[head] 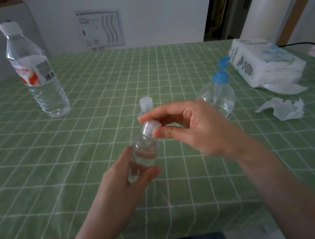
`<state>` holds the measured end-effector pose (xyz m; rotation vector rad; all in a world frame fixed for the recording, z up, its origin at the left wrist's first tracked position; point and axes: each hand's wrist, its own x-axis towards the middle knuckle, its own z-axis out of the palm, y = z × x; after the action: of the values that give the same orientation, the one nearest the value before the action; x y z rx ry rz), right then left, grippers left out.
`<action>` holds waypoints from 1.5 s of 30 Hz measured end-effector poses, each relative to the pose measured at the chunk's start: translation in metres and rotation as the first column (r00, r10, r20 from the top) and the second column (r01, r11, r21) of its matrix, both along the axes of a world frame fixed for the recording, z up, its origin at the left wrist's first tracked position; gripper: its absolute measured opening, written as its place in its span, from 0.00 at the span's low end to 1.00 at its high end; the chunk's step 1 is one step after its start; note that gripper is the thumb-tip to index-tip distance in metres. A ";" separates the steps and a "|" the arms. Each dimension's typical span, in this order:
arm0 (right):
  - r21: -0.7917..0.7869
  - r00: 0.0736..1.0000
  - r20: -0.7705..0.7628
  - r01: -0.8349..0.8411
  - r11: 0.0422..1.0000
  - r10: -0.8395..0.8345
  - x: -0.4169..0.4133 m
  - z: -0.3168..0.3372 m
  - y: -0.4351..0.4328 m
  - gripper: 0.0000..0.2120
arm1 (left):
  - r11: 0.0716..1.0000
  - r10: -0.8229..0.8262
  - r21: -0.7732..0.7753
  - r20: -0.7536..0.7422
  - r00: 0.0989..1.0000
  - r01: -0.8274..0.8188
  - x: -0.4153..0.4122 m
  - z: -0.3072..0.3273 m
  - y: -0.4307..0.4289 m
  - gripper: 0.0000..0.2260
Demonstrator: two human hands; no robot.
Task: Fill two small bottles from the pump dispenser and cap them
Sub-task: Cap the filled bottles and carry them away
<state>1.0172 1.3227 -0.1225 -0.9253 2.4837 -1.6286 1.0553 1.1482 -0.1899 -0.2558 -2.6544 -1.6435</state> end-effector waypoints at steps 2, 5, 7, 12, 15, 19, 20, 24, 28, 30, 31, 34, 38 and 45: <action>0.004 1.000 0.010 -0.011 1.000 0.011 -0.001 0.001 0.002 0.17 | 1.000 -0.019 0.024 0.019 1.000 0.018 0.000 0.000 -0.001 0.17; 0.037 1.000 0.009 -0.020 0.999 0.020 -0.001 0.000 0.003 0.18 | 0.998 -0.044 0.050 0.064 0.997 0.041 -0.002 -0.001 -0.002 0.17; 0.060 1.000 0.005 -0.010 0.998 0.009 -0.001 -0.001 0.003 0.17 | 0.997 -0.051 0.062 0.074 0.996 0.046 -0.003 -0.002 -0.002 0.18; 0.100 0.992 -0.074 0.112 0.989 -0.104 -0.004 -0.002 -0.001 0.10 | 0.994 -0.054 0.096 0.050 0.997 0.049 -0.003 -0.004 0.000 0.17; 0.088 0.969 -0.140 0.218 0.972 -0.204 -0.006 -0.007 -0.006 0.14 | 0.994 -0.052 0.101 0.033 0.998 0.048 -0.003 -0.004 0.003 0.17; 0.134 0.986 -0.088 0.149 0.980 -0.138 -0.008 -0.009 -0.003 0.17 | 0.992 -0.042 0.120 0.025 0.999 0.039 -0.004 -0.003 0.001 0.16; 0.117 0.994 -0.065 0.097 0.988 -0.090 -0.008 -0.009 -0.001 0.18 | 0.992 -0.040 0.120 0.022 0.999 0.037 -0.005 -0.004 0.000 0.16; 0.029 0.998 -0.044 0.047 0.998 -0.046 -0.007 -0.010 0.001 0.13 | 0.990 -0.051 0.129 0.027 0.998 0.047 -0.005 -0.003 0.000 0.17; 0.041 0.981 -0.095 0.177 0.983 -0.172 -0.010 -0.013 -0.005 0.12 | 0.988 -0.059 0.145 0.031 0.998 0.054 -0.005 -0.003 0.004 0.19; 0.041 0.987 -0.067 0.150 0.988 -0.147 -0.009 -0.013 -0.004 0.14 | 0.987 -0.060 0.148 0.031 0.998 0.055 -0.004 -0.003 0.004 0.20; 0.039 0.993 -0.035 0.115 0.993 -0.113 -0.008 -0.012 -0.002 0.15 | 0.987 -0.058 0.151 0.030 0.998 0.053 -0.004 -0.003 0.003 0.20; -0.017 0.999 0.000 0.044 0.999 -0.045 -0.007 -0.011 0.002 0.12 | 0.988 -0.059 0.147 0.031 0.998 0.054 -0.004 -0.002 0.002 0.19; -0.004 0.983 -0.051 0.175 0.985 -0.175 -0.009 -0.014 -0.003 0.14 | 0.989 -0.067 0.133 0.050 0.997 0.059 -0.004 -0.004 0.006 0.18; -0.077 0.998 0.057 0.034 0.996 -0.030 -0.009 -0.015 0.002 0.10 | 0.989 -0.062 0.136 0.029 0.998 0.058 -0.005 -0.006 0.001 0.18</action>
<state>1.0083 1.3243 -0.1373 -0.8400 2.4270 -1.7479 1.0499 1.1494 -0.1954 -0.3115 -2.5672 -1.8523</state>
